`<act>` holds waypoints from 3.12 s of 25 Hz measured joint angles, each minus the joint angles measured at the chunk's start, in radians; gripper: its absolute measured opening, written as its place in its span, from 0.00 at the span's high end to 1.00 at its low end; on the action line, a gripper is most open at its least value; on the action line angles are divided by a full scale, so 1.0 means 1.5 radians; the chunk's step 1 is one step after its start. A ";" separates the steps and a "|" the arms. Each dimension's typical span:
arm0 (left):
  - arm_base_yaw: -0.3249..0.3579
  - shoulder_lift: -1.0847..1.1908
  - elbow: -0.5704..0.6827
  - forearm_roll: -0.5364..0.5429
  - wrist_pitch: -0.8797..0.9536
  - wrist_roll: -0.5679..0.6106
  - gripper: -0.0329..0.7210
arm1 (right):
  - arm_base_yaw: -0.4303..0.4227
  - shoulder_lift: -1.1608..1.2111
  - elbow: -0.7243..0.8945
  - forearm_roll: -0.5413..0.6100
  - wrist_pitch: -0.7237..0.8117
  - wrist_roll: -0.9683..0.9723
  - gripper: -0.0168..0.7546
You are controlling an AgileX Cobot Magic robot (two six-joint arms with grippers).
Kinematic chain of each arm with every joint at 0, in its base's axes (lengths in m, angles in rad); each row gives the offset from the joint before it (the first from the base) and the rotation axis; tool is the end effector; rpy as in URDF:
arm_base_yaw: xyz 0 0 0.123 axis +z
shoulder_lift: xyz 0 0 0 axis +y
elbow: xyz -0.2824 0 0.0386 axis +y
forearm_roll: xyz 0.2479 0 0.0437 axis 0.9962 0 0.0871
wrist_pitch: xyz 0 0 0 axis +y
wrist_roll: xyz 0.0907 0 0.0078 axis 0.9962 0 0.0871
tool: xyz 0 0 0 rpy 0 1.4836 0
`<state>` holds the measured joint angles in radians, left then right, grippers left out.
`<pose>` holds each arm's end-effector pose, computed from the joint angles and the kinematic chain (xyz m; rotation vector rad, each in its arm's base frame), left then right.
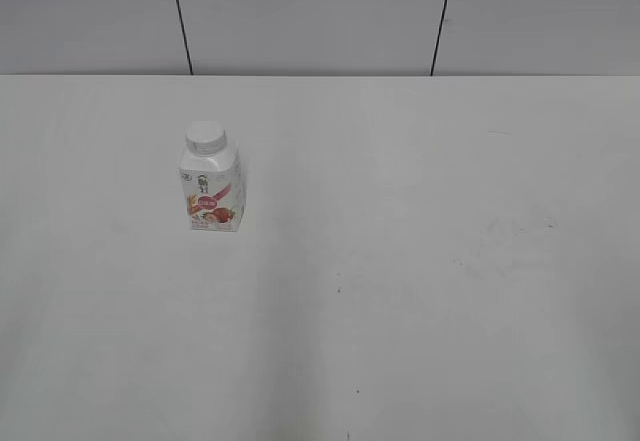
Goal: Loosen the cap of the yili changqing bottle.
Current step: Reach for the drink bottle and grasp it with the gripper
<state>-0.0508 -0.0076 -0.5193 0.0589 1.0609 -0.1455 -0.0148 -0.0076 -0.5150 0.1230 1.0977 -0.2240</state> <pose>-0.0082 0.0051 0.2825 -0.0991 2.0142 -0.0547 -0.0095 0.0101 0.2788 -0.2243 2.0402 -0.0009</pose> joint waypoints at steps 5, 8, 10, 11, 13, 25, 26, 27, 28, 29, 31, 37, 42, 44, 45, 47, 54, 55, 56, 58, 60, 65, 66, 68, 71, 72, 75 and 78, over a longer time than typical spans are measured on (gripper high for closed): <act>0.000 0.000 0.000 0.000 0.000 0.000 0.21 | 0.000 0.000 0.000 0.000 0.000 0.000 0.22; 0.000 0.000 0.000 0.000 0.000 0.000 0.21 | 0.000 0.000 0.000 0.000 0.000 0.000 0.22; 0.000 0.000 0.000 0.000 0.000 0.000 0.21 | 0.000 0.000 0.000 0.000 0.000 0.000 0.22; 0.000 0.000 0.000 0.000 0.000 0.000 0.21 | 0.000 0.000 0.000 0.000 0.000 0.000 0.22; 0.000 0.000 0.000 0.000 0.000 0.000 0.21 | 0.000 0.000 0.000 0.000 0.000 0.000 0.22; 0.000 0.000 0.000 0.000 0.000 0.000 0.21 | 0.000 0.000 0.000 0.000 0.000 0.000 0.22; 0.000 0.000 0.000 0.000 -0.001 0.000 0.21 | 0.000 0.000 0.000 0.000 0.000 0.000 0.22; 0.000 0.000 -0.001 0.000 -0.002 0.000 0.21 | 0.000 0.000 0.000 0.000 0.000 0.000 0.22; 0.000 0.000 -0.005 0.000 -0.006 0.000 0.21 | 0.000 0.000 0.000 0.000 0.000 0.000 0.22; 0.000 0.000 -0.011 0.000 -0.014 0.000 0.21 | 0.000 0.000 0.000 0.000 0.000 0.000 0.22; 0.000 0.009 -0.032 0.001 -0.038 0.001 0.21 | 0.000 0.000 0.000 0.000 0.000 0.000 0.22; 0.000 0.117 -0.077 0.005 -0.144 0.097 0.21 | 0.000 0.000 0.000 0.000 0.000 0.000 0.22; 0.000 0.237 -0.077 0.005 -0.280 0.161 0.21 | 0.000 0.000 0.000 0.000 0.000 0.000 0.22; 0.000 0.283 -0.077 0.005 -0.340 0.169 0.21 | 0.000 0.000 0.000 0.000 0.000 0.000 0.22; 0.000 0.310 -0.077 0.003 -0.371 0.171 0.21 | 0.000 0.000 0.000 0.000 0.000 0.000 0.22; 0.000 0.358 -0.077 -0.007 -0.428 0.174 0.21 | 0.000 0.000 0.000 0.000 0.000 0.000 0.22; -0.016 0.535 -0.063 -0.034 -0.610 0.175 0.21 | 0.000 0.000 0.000 0.000 0.000 0.000 0.22; -0.023 0.574 -0.062 -0.039 -0.627 0.175 0.21 | 0.000 0.000 0.000 0.000 0.000 0.000 0.22; -0.030 0.597 -0.059 -0.046 -0.647 0.175 0.21 | 0.000 0.000 0.000 0.000 0.000 0.000 0.22; -0.045 0.632 -0.059 -0.066 -0.689 0.175 0.21 | 0.000 0.000 0.000 0.000 0.000 0.000 0.22; -0.062 0.666 -0.059 -0.078 -0.726 0.175 0.21 | 0.000 0.000 0.000 0.000 0.000 0.000 0.22; -0.080 0.719 -0.027 -0.032 -0.776 0.159 0.21 | 0.000 0.000 0.000 0.000 0.000 0.000 0.22; -0.080 0.730 -0.013 0.005 -0.789 0.128 0.21 | 0.000 0.000 0.000 0.000 0.000 0.000 0.22; -0.076 0.751 0.012 0.091 -0.821 0.045 0.21 | 0.000 0.000 0.000 0.000 0.000 0.000 0.22; -0.058 0.792 0.032 0.233 -0.878 -0.101 0.21 | 0.000 0.000 0.000 0.000 0.000 0.000 0.22; -0.051 0.807 0.032 0.284 -0.906 -0.152 0.21 | 0.000 0.000 0.000 0.000 0.000 0.000 0.22; -0.026 0.855 0.033 0.397 -1.001 -0.258 0.21 | 0.000 0.000 0.000 0.000 0.000 0.000 0.22; 0.008 0.916 0.033 0.491 -1.079 -0.309 0.21 | 0.000 0.000 0.000 0.000 0.000 0.000 0.22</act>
<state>-0.0390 1.3666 -0.4698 0.7953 -0.5581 -0.6094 -0.0148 -0.0076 -0.5150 0.1230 1.0977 -0.2240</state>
